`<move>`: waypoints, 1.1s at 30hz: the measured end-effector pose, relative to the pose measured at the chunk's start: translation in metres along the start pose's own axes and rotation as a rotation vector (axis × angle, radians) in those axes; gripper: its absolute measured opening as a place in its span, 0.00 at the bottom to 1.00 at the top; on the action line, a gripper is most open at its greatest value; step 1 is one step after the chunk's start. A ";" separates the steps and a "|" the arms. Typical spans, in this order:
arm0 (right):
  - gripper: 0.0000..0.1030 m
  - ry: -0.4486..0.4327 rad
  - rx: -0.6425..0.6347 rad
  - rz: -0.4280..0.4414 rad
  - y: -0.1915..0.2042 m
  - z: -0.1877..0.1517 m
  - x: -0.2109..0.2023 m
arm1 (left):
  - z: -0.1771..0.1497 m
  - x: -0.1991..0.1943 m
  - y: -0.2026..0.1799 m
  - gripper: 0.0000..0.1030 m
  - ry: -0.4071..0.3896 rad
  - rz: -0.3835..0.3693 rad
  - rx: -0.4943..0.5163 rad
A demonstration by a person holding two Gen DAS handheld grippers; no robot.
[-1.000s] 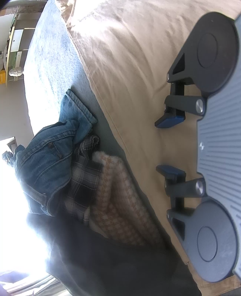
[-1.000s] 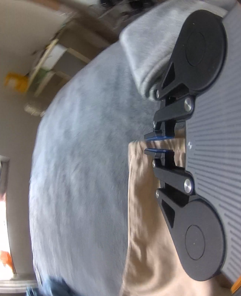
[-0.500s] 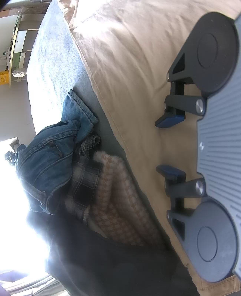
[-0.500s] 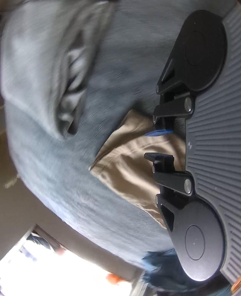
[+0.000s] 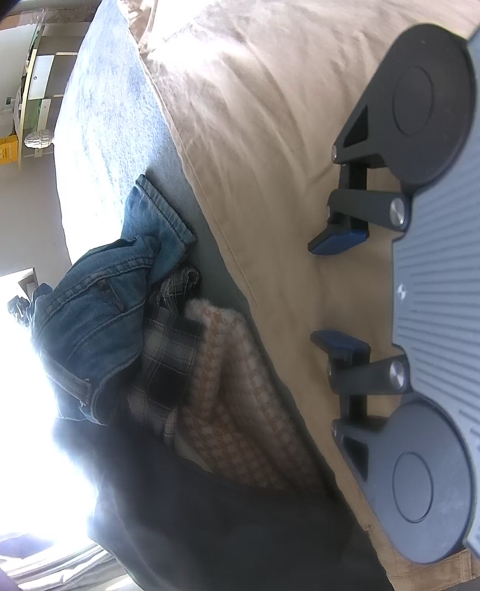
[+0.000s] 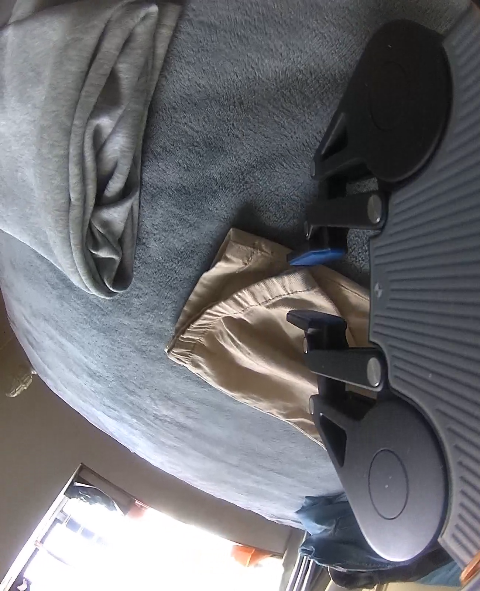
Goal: Fold clothes
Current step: 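Grasp the trouser hem with the right tool and fold it over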
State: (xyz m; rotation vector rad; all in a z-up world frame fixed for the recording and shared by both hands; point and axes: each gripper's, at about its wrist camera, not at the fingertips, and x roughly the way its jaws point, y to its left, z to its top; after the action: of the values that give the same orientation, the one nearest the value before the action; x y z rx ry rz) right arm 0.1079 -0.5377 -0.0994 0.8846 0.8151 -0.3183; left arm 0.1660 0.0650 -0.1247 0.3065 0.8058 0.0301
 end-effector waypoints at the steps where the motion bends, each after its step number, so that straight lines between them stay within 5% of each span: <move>1: 0.23 -0.008 -0.005 -0.004 0.001 0.000 -0.001 | 0.000 0.000 0.000 0.45 -0.001 0.001 -0.001; 20: 0.21 -0.028 -0.100 -0.013 -0.001 0.005 0.017 | -0.001 0.001 -0.002 0.46 -0.008 0.011 -0.008; 22: 0.13 -0.032 -0.115 -0.013 -0.002 0.006 0.019 | -0.002 0.001 -0.002 0.46 -0.010 0.013 -0.007; 25: 0.03 -0.053 -0.184 -0.002 0.005 0.008 0.015 | -0.001 0.001 -0.002 0.46 -0.011 0.013 -0.007; 33: 0.02 -0.128 -0.402 -0.083 0.035 0.049 -0.023 | -0.001 0.002 -0.002 0.46 -0.012 0.012 -0.007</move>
State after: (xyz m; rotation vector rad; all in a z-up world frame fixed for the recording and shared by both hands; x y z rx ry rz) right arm 0.1367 -0.5570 -0.0450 0.4508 0.7635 -0.2681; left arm 0.1666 0.0639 -0.1276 0.3048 0.7915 0.0419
